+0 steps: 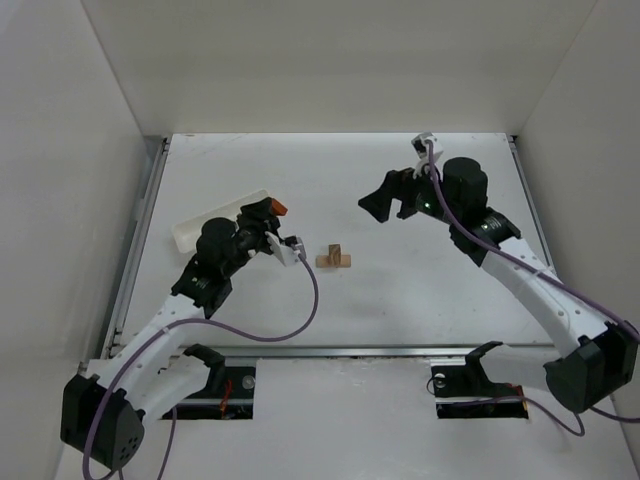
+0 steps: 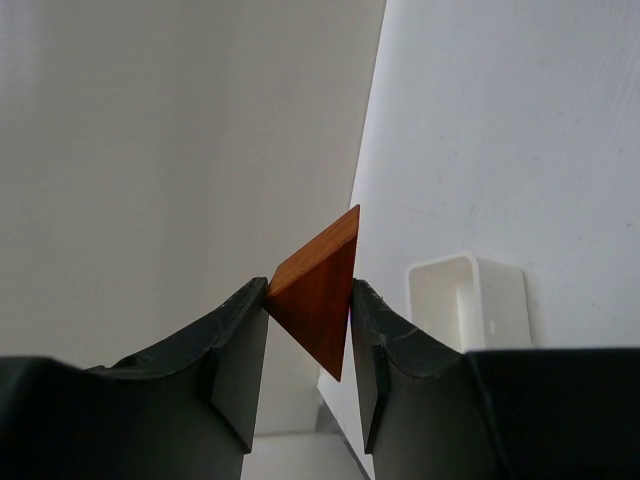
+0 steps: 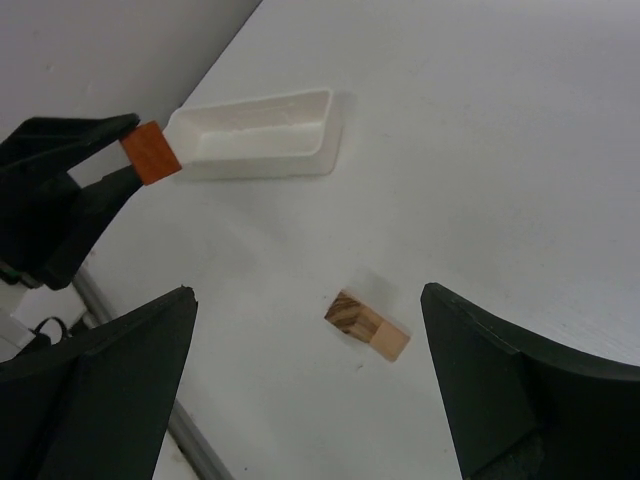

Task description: Build the wood block tower

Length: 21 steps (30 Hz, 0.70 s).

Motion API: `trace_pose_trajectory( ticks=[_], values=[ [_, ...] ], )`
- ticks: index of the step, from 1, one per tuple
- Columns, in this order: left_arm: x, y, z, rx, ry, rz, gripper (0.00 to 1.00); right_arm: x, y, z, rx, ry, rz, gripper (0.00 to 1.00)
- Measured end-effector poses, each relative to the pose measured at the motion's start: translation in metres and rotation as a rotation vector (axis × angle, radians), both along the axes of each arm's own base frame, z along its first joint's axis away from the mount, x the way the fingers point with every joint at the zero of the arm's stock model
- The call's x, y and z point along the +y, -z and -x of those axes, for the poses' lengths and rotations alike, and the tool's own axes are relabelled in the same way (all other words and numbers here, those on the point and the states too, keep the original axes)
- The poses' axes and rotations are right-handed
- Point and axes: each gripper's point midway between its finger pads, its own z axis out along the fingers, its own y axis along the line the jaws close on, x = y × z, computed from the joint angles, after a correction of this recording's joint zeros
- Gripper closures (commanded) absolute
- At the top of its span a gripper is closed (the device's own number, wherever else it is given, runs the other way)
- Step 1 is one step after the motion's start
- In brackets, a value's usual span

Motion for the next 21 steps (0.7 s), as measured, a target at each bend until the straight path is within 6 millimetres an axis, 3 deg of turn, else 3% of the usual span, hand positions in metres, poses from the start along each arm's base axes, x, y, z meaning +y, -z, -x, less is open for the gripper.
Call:
trace_pose_trajectory(
  ticks=[4,10,16,21],
  values=[
    [-0.008,-0.004,0.001,-0.025,0.045,-0.002,0.92,0.026,0.01,0.012,0.001,-0.125,0.027,0.0],
    [-0.014,-0.026,0.015,-0.115,0.117,0.006,0.94,0.052,-0.004,0.032,-0.091,-0.253,0.022,0.0],
    [-0.013,-0.04,0.043,-0.22,0.182,0.001,0.95,0.062,-0.017,0.021,-0.177,-0.245,0.001,0.0],
    [-0.013,-0.037,0.048,-0.219,0.201,-0.02,0.96,0.074,-0.012,0.006,-0.202,-0.223,-0.002,0.02]
  ],
)
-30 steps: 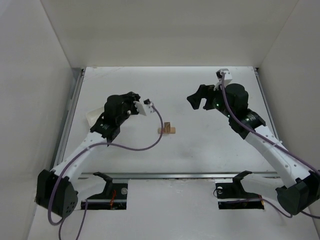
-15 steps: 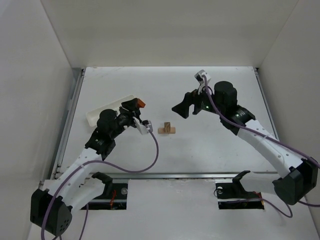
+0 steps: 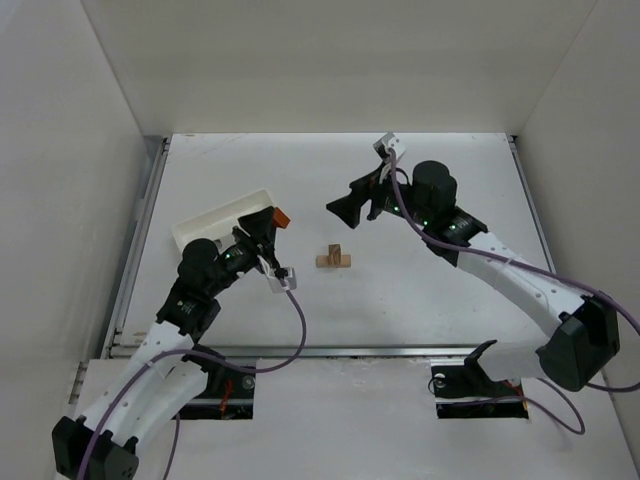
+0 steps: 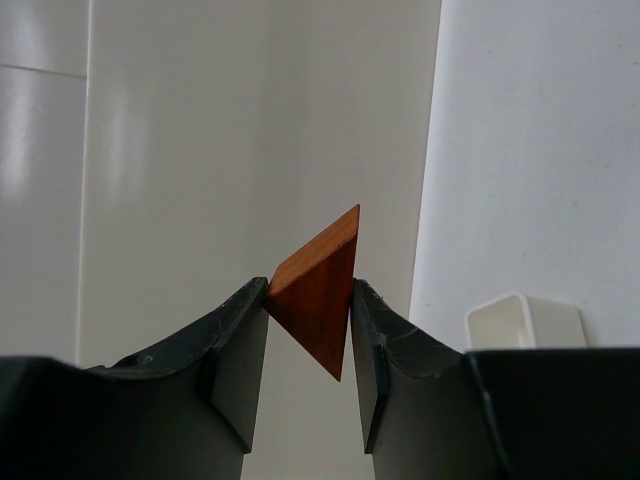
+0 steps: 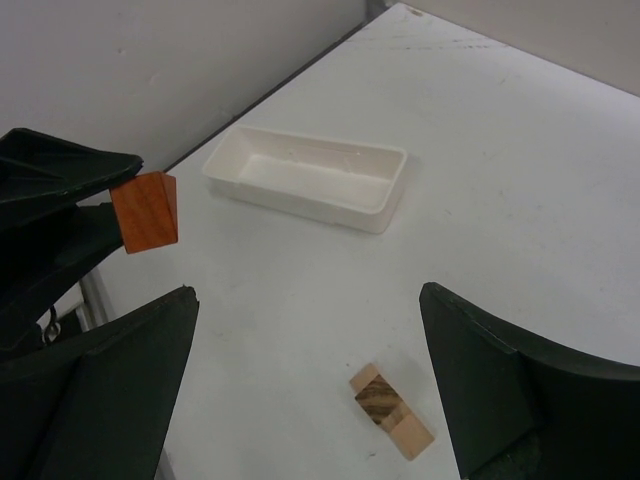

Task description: Build the wood block tower

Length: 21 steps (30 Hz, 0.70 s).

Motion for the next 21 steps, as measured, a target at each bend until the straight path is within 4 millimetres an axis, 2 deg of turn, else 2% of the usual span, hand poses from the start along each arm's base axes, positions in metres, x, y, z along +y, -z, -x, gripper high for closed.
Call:
trace_pose_trajectory(
  ticks=[7,11,14,19,21],
  values=[
    [-0.001,0.017,-0.009,0.051,-0.011,-0.053,0.96,0.04,0.022,0.002,0.015,-0.061,0.022,0.02],
    [0.001,0.019,-0.01,0.04,-0.022,-0.083,0.96,0.063,0.017,0.008,-0.001,-0.13,0.008,0.06],
    [0.003,0.018,-0.012,0.013,-0.036,-0.102,0.96,0.079,0.008,0.009,-0.028,-0.182,-0.014,0.16],
    [0.008,0.02,-0.012,-0.03,-0.058,-0.126,0.96,0.096,0.009,0.018,-0.053,-0.25,-0.03,0.17],
    [0.009,0.022,-0.013,-0.027,-0.064,-0.128,0.96,0.103,0.011,0.023,-0.058,-0.269,-0.035,0.2]
  ],
)
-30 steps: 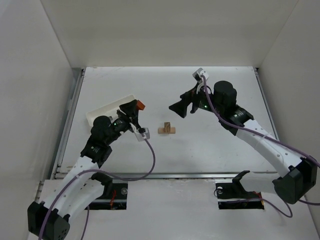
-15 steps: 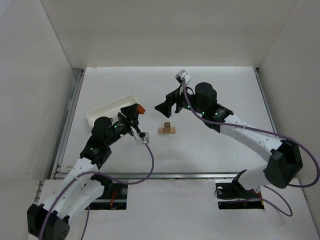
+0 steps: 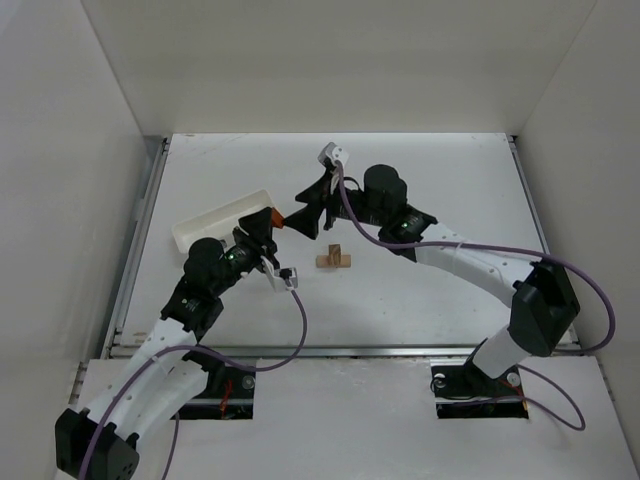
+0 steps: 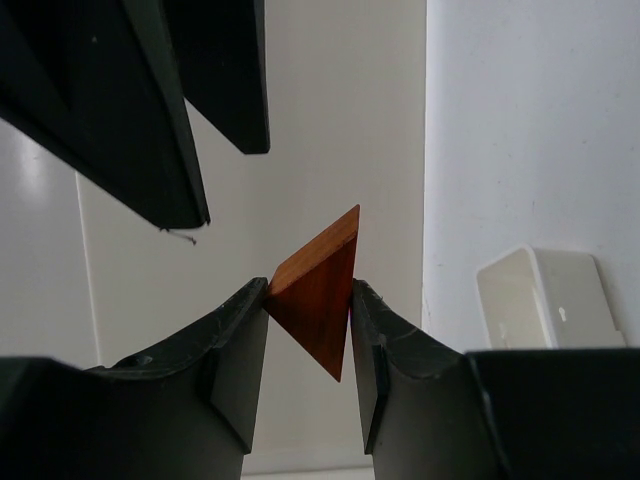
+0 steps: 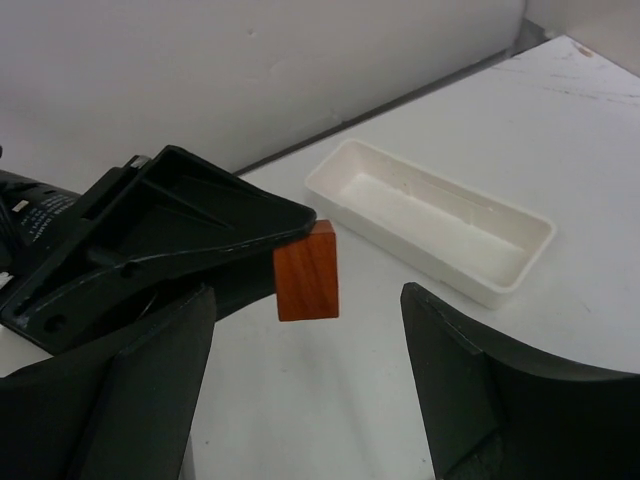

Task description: Build the wood block tower

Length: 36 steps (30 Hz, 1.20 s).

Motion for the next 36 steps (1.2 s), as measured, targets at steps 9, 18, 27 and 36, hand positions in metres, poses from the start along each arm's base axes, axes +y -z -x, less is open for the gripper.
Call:
trace_pose_trajectory(
  ticks=[9,18,27,36],
  values=[
    [0.001,-0.003,-0.001,-0.015,-0.006,0.002,0.96,0.024,0.012,0.016,-0.004,-0.064,0.0,0.22],
    [0.001,-0.003,-0.001,-0.014,-0.005,-0.001,0.96,0.035,0.034,0.005,0.022,-0.049,0.029,0.26],
    [0.0,-0.007,0.003,-0.026,0.007,0.006,0.96,0.037,0.023,0.001,-0.003,-0.038,0.007,0.38],
    [0.0,-0.006,0.003,-0.021,0.008,0.005,0.96,0.044,0.024,-0.003,-0.006,-0.044,0.004,0.46]
  ],
)
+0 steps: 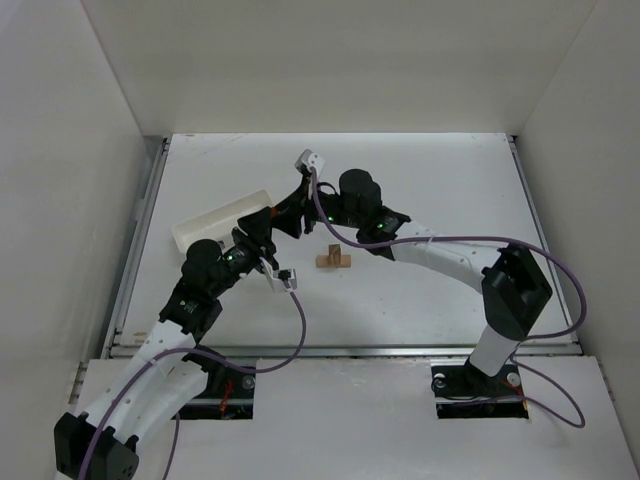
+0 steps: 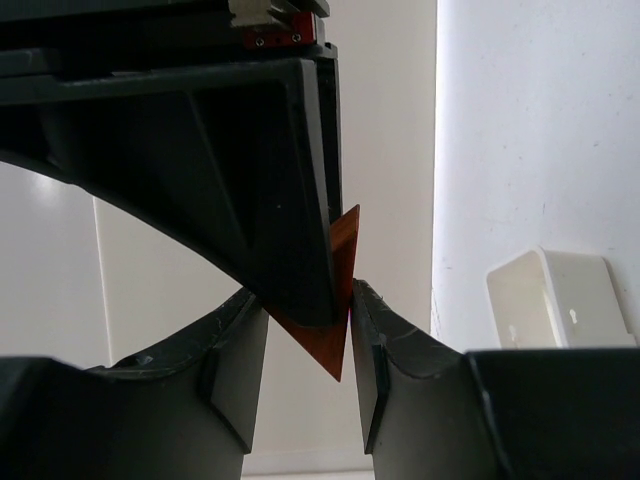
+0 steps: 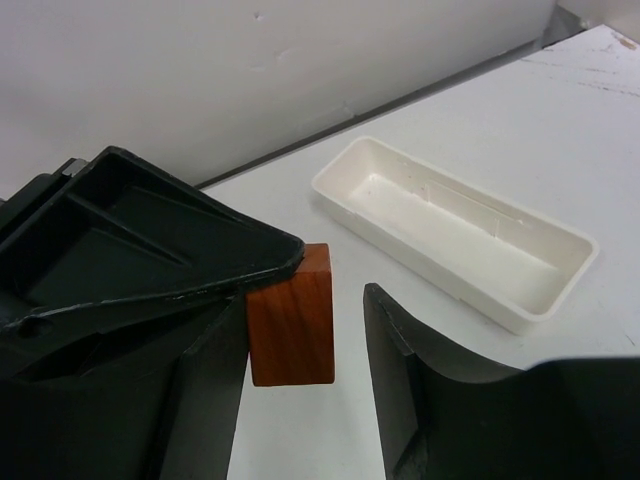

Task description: Build the wood block tower

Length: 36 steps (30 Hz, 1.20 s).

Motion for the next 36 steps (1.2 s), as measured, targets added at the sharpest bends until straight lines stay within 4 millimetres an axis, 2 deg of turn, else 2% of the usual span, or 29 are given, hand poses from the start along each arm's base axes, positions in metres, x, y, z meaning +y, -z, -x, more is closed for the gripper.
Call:
trace_pose_trajectory(
  ticks=[7,11,12,20,24,25,26,28,29,31,33,36],
  values=[
    [0.001,-0.002,-0.001,-0.003,-0.009,0.009,0.96,0.001,0.001,-0.001,0.001,0.0,0.002,0.44],
    [0.002,-0.002,-0.001,0.003,-0.014,0.018,0.96,0.001,0.001,0.0,0.003,-0.006,0.002,0.55],
    [0.002,-0.002,-0.002,0.003,-0.015,0.018,0.96,0.001,0.001,0.0,0.003,-0.008,0.001,0.61],
    [0.002,-0.003,-0.002,0.002,-0.018,0.02,0.94,0.003,-0.001,0.004,0.0,-0.026,0.0,0.78],
    [0.003,-0.002,-0.001,0.004,-0.017,0.019,0.59,0.003,0.0,0.004,-0.002,-0.032,0.001,0.91],
    [0.003,-0.001,0.0,0.009,-0.015,0.016,0.4,0.004,0.001,0.004,-0.004,-0.032,0.003,0.93],
    [0.002,0.001,0.001,0.016,-0.01,0.007,0.32,0.004,0.001,0.003,-0.006,-0.03,0.004,0.94],
    [0.001,0.004,0.003,0.05,-0.004,0.006,0.21,0.003,0.001,0.002,-0.02,-0.025,0.009,0.96],
    [0.001,0.005,0.003,0.067,-0.003,0.006,0.1,0.003,0.001,0.001,-0.028,-0.02,0.012,0.97],
    [0.002,0.005,0.005,0.097,-0.006,0.011,0.02,0.002,0.003,-0.002,-0.044,-0.007,0.023,0.99],
    [0.003,0.0,0.007,0.135,-0.01,0.027,0.0,0.0,0.007,-0.006,-0.05,0.01,0.041,1.0],
    [0.004,-0.017,0.011,0.19,-0.02,0.08,0.0,-0.005,0.014,-0.012,-0.049,0.033,0.07,1.0]
  ],
)
